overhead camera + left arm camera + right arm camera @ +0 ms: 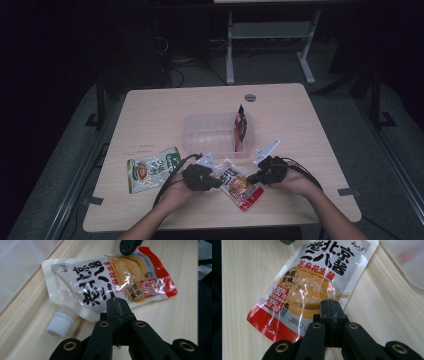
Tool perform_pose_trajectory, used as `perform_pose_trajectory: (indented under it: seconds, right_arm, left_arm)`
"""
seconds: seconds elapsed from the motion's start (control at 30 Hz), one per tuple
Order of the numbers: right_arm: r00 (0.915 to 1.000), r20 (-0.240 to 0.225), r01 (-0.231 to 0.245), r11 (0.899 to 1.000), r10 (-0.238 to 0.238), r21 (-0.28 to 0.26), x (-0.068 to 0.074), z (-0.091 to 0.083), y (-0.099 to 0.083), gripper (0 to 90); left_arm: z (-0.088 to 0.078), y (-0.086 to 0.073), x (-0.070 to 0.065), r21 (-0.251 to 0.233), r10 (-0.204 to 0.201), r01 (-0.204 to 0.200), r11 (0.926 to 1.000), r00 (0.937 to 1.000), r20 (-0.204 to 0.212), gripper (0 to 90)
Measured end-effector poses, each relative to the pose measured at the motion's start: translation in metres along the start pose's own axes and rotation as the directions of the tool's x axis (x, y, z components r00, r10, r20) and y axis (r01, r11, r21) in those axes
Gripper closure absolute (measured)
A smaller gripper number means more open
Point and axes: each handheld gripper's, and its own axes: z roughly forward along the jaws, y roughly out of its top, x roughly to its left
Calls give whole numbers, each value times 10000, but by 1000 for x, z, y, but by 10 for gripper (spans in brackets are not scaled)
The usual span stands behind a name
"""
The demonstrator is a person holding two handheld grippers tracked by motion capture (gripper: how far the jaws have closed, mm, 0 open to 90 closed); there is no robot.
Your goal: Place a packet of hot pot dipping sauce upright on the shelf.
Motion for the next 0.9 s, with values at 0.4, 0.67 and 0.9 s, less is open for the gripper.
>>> perform_pose_trajectory:
  seconds: [0.4, 0.67, 0.9]
  right_arm:
    - [9999, 10, -163, 9997, 163, 162, 4, 3, -5, 899]
    - [9970, -679, 387, 9992, -376, 142, 19, 13, 3, 899]
    - [9833, -1486, 1055, 9944, -1053, -62, 42, 32, 27, 899]
  left_arm:
    - [9, 2, 3, 332, 250, -246, 9991, 9996, -132, 897]
    - [8, 1, 5, 329, 142, -140, 9994, 9999, -53, 897]
    - [5, -1, 6, 361, 101, -99, 9993, 9999, -39, 897]
